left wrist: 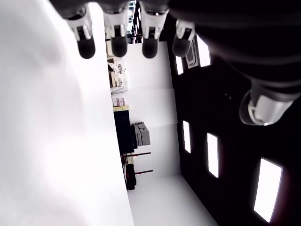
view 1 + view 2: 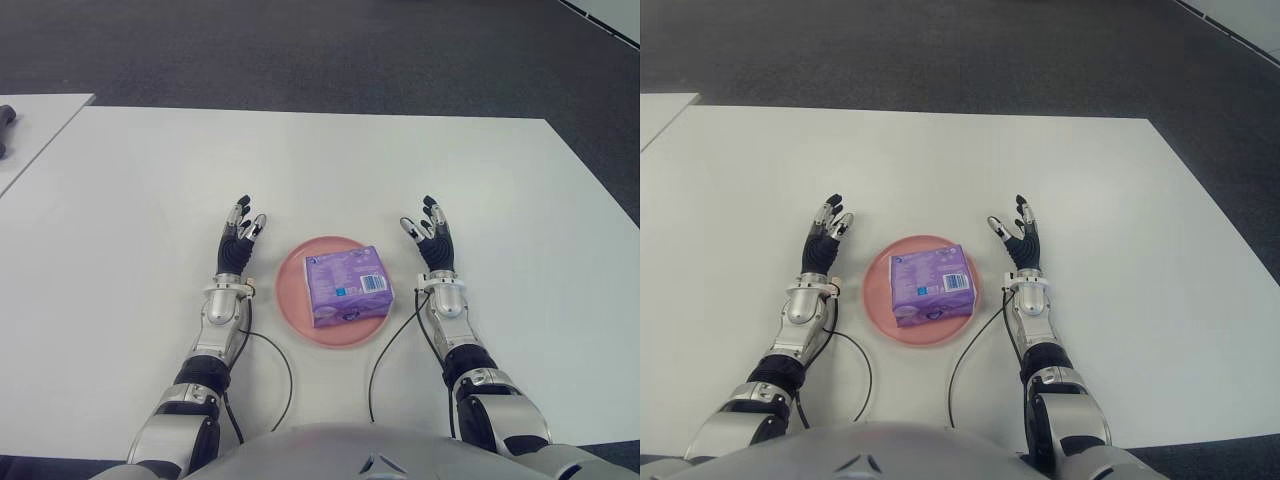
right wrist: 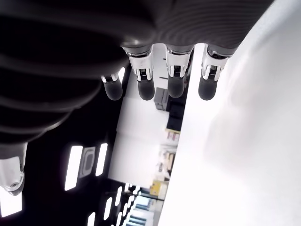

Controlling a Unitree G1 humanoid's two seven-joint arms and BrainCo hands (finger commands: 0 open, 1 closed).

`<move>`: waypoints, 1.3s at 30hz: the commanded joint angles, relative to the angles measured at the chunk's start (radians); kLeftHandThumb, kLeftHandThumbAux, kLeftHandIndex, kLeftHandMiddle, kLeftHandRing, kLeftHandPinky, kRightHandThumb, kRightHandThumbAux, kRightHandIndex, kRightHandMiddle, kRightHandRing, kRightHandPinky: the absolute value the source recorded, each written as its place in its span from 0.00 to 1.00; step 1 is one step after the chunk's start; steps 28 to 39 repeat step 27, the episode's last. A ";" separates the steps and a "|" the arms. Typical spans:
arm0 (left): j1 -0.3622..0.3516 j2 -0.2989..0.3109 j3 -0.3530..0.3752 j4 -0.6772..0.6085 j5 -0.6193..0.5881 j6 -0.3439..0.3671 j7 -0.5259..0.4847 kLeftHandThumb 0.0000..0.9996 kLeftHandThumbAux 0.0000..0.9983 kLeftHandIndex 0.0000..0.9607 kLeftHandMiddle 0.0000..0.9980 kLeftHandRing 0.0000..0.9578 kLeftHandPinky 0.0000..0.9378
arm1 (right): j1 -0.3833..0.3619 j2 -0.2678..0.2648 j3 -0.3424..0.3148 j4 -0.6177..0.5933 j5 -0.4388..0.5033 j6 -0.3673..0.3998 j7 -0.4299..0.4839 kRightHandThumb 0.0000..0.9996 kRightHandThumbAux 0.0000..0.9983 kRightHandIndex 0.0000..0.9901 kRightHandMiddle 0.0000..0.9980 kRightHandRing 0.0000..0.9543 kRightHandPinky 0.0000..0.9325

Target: Put the tissue paper into the plate.

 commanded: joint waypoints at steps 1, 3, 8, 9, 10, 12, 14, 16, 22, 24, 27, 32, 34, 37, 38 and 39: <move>0.010 0.007 -0.001 0.007 0.013 0.001 0.002 0.00 0.38 0.00 0.00 0.00 0.00 | 0.048 0.012 0.000 0.068 0.009 0.024 0.003 0.05 0.47 0.00 0.00 0.00 0.00; 0.009 0.008 -0.001 0.009 0.011 -0.001 -0.002 0.00 0.38 0.00 0.00 0.00 0.00 | 0.046 0.012 0.001 0.075 0.009 0.021 0.003 0.05 0.47 0.00 0.00 0.00 0.00; 0.009 0.010 -0.001 0.010 0.011 -0.005 -0.001 0.00 0.38 0.00 0.00 0.00 0.00 | 0.045 0.011 0.002 0.079 0.010 0.018 0.003 0.05 0.47 0.00 0.00 0.00 0.00; 0.009 0.010 -0.001 0.011 0.010 -0.005 -0.001 0.00 0.38 0.00 0.00 0.00 0.00 | 0.045 0.011 0.002 0.080 0.010 0.017 0.003 0.05 0.47 0.00 0.00 0.00 0.00; 0.008 0.010 -0.001 0.011 0.010 -0.005 -0.001 0.00 0.38 0.00 0.00 0.00 0.00 | 0.045 0.011 0.002 0.080 0.010 0.017 0.003 0.05 0.47 0.00 0.00 0.00 0.00; 0.008 0.009 0.000 0.012 0.009 -0.005 -0.001 0.00 0.37 0.00 0.00 0.00 0.00 | 0.046 0.011 0.001 0.080 0.011 0.019 0.005 0.05 0.47 0.00 0.00 0.00 0.00; 0.007 0.009 0.000 0.012 0.008 -0.004 -0.002 0.00 0.38 0.00 0.00 0.00 0.00 | 0.048 0.011 0.001 0.080 0.014 0.022 0.007 0.05 0.47 0.00 0.00 0.00 0.00; 0.006 0.009 0.001 0.014 0.007 -0.003 -0.002 0.00 0.38 0.00 0.00 0.00 0.00 | 0.049 0.011 0.000 0.081 0.016 0.024 0.009 0.05 0.47 0.00 0.00 0.00 0.00; 0.004 0.008 0.001 0.016 0.010 -0.003 0.003 0.00 0.38 0.00 0.00 0.00 0.00 | 0.049 0.013 -0.002 0.085 0.021 0.026 0.014 0.05 0.47 0.00 0.00 0.00 0.00; 0.005 0.009 0.000 0.014 0.013 -0.003 0.006 0.00 0.38 0.00 0.00 0.00 0.00 | 0.051 0.014 -0.002 0.085 0.022 0.023 0.014 0.05 0.47 0.00 0.00 0.00 0.00; 0.007 0.009 -0.001 0.011 0.015 -0.004 0.006 0.00 0.38 0.00 0.00 0.00 0.00 | 0.052 0.017 -0.002 0.083 0.025 0.018 0.019 0.04 0.47 0.00 0.00 0.00 0.00; 0.007 0.009 -0.001 0.011 0.015 -0.004 0.006 0.00 0.38 0.00 0.00 0.00 0.00 | 0.052 0.017 -0.002 0.083 0.025 0.018 0.019 0.04 0.47 0.00 0.00 0.00 0.00; 0.007 0.009 -0.001 0.011 0.015 -0.004 0.006 0.00 0.38 0.00 0.00 0.00 0.00 | 0.052 0.017 -0.002 0.083 0.025 0.018 0.019 0.04 0.47 0.00 0.00 0.00 0.00; 0.007 0.009 -0.001 0.011 0.015 -0.004 0.006 0.00 0.38 0.00 0.00 0.00 0.00 | 0.052 0.017 -0.002 0.083 0.025 0.018 0.019 0.04 0.47 0.00 0.00 0.00 0.00; 0.007 0.009 -0.001 0.011 0.015 -0.004 0.006 0.00 0.38 0.00 0.00 0.00 0.00 | 0.052 0.017 -0.002 0.083 0.025 0.018 0.019 0.04 0.47 0.00 0.00 0.00 0.00; 0.007 0.009 -0.001 0.011 0.015 -0.004 0.006 0.00 0.38 0.00 0.00 0.00 0.00 | 0.052 0.017 -0.002 0.083 0.025 0.018 0.019 0.04 0.47 0.00 0.00 0.00 0.00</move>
